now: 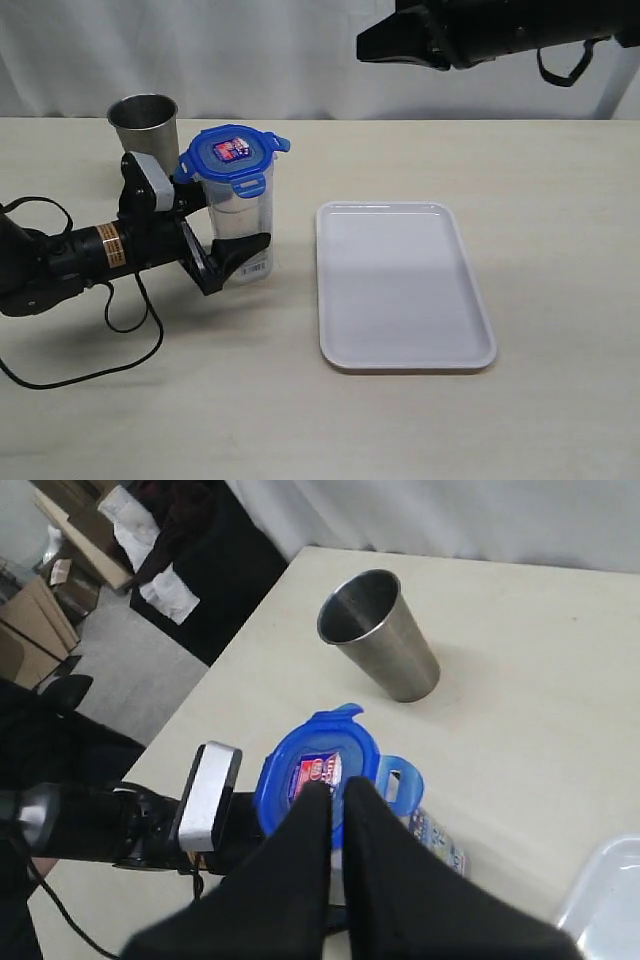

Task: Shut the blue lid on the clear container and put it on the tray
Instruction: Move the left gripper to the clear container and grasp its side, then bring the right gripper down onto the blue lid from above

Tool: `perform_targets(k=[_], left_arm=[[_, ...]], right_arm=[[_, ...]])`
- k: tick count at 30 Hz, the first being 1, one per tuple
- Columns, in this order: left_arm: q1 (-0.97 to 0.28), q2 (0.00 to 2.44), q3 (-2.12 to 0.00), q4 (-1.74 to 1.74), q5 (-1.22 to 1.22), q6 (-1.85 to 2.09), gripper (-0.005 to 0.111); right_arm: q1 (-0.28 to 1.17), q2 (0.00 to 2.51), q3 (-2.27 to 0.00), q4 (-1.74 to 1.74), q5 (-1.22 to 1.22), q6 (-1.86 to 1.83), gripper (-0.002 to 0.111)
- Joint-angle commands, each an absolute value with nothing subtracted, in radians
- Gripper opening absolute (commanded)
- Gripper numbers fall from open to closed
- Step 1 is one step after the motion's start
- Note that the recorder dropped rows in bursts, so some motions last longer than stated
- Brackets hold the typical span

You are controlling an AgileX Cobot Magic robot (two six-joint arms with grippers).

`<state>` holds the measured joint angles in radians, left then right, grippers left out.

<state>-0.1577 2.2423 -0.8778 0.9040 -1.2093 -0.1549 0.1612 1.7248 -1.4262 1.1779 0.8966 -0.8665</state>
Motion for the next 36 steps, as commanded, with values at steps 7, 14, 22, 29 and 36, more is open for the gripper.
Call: perform_targets(k=[7, 14, 22, 29, 36], left_arm=[[-0.165, 2.314, -0.946, 0.907, -1.221, -0.217, 0.09], [-0.179, 2.314, -0.965, 0.903, -1.221, -0.212, 0.09], [-0.205, 2.314, -0.983, 0.893, -1.221, -0.205, 0.09], [-0.205, 2.314, -0.983, 0.905, -1.206, -0.203, 0.09], [-0.205, 2.314, -0.983, 0.905, -1.206, -0.203, 0.09]], right_arm=[[0.223, 1.904, -1.652, 1.103, 0.949, -0.818, 0.005], [0.223, 1.986, -1.732, 1.012, 1.0, -0.808, 0.005], [0.223, 1.998, -1.732, 1.026, 1.046, -0.792, 0.005], [0.236, 2.035, -1.732, 1.007, 1.013, -0.722, 0.051], [0.356, 2.047, -1.805, 0.804, 0.929, -0.638, 0.051]])
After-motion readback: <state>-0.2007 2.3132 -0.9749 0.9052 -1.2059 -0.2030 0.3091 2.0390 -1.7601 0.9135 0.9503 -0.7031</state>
